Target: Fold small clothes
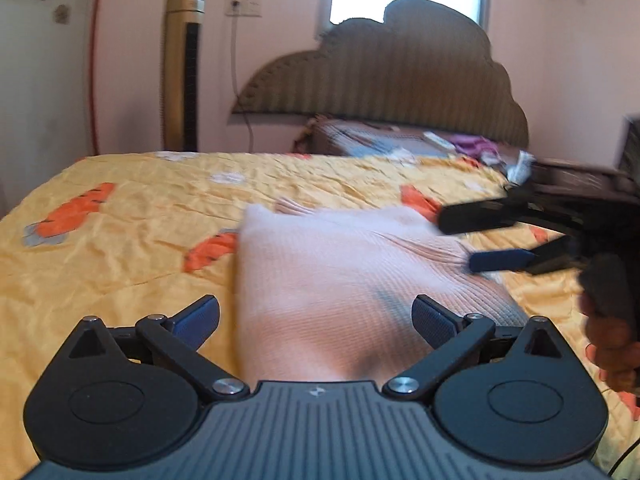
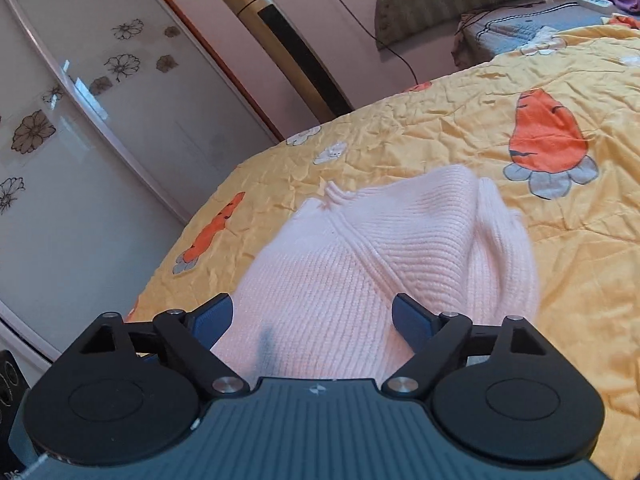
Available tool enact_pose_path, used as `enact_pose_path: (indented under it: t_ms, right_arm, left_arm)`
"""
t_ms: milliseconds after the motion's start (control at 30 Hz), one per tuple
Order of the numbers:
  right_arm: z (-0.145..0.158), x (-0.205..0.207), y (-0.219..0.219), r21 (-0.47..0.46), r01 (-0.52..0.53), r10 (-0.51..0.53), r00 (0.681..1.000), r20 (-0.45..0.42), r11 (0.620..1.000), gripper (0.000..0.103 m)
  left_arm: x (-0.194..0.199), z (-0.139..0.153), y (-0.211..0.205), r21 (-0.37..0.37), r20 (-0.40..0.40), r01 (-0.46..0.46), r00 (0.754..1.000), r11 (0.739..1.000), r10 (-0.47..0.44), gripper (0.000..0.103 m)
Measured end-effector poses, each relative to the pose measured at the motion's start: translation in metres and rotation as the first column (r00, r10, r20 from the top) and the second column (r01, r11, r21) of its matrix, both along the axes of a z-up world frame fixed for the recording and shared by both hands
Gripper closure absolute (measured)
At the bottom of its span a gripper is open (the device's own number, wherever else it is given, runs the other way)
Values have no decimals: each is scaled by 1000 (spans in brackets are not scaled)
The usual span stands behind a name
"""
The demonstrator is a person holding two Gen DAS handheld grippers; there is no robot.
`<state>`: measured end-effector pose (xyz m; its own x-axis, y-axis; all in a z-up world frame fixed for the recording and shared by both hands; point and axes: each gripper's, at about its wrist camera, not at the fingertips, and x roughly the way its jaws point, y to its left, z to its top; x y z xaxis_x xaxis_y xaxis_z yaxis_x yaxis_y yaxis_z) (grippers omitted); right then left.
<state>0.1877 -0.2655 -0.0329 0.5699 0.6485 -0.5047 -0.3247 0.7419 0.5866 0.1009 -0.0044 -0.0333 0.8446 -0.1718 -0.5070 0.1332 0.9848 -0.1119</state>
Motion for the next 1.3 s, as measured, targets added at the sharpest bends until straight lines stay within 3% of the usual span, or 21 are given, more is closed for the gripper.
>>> enact_pose_path:
  t_ms: [133,267,333,400,467,600,700,867,1033,1133,1200,1300]
  right_arm:
    - [14,-60,-28,1,53,-53,996,72,999,2]
    - [1,-130,-33,-221,178,-140,975,175,959,2]
    - [-16,-149,-30,-293,187,-153,979,136,938,1]
    - [-36,-159,-26,-341,185,-174,983,64,922,2]
    - [-46,-165,-21,-370,191,-188,981,45,909,3]
    - [-39,-177,-11,-367,212,-194,977,86,906,1]
    - [-33,-180,-5,-362,218,-191,976,107,906,1]
    - [-33,-191,16,-470,235,-183,971,154,851,1]
    - [-33,-208,20,-466,237,-183,970,159,852,1]
    - [-34,-210,28,-516,238,-199,971,130,823,1]
    - [-32,-218,30,-546,281,-231,960,160,789,0]
    - [-23,-233,29,-528,307,-235,951,200,792,0]
  left_arm:
    - [-42,1,12,12,-35,-92,995,996,92,0]
    - [-75,-18,5,20,-83,-126,988,992,127,0]
    - [-83,-30,-1,30,-124,-113,986,993,116,0]
    - [-84,-33,-7,69,-153,-115,980,991,125,0]
    - [-86,-30,-9,93,-126,-125,983,988,136,0]
    - [-95,-22,-9,55,-67,-152,986,987,156,0]
    - [-92,-27,-13,85,-52,-170,983,982,175,0]
    - [-109,-30,-19,62,-31,-180,983,982,182,0]
    - [-123,-25,-24,94,2,-191,981,977,192,0]
    - [-135,-13,-20,82,29,-197,980,977,195,0]
    - [-145,-6,-17,86,57,-207,978,975,202,0]
    - [-150,-2,-14,72,55,-212,977,975,208,0]
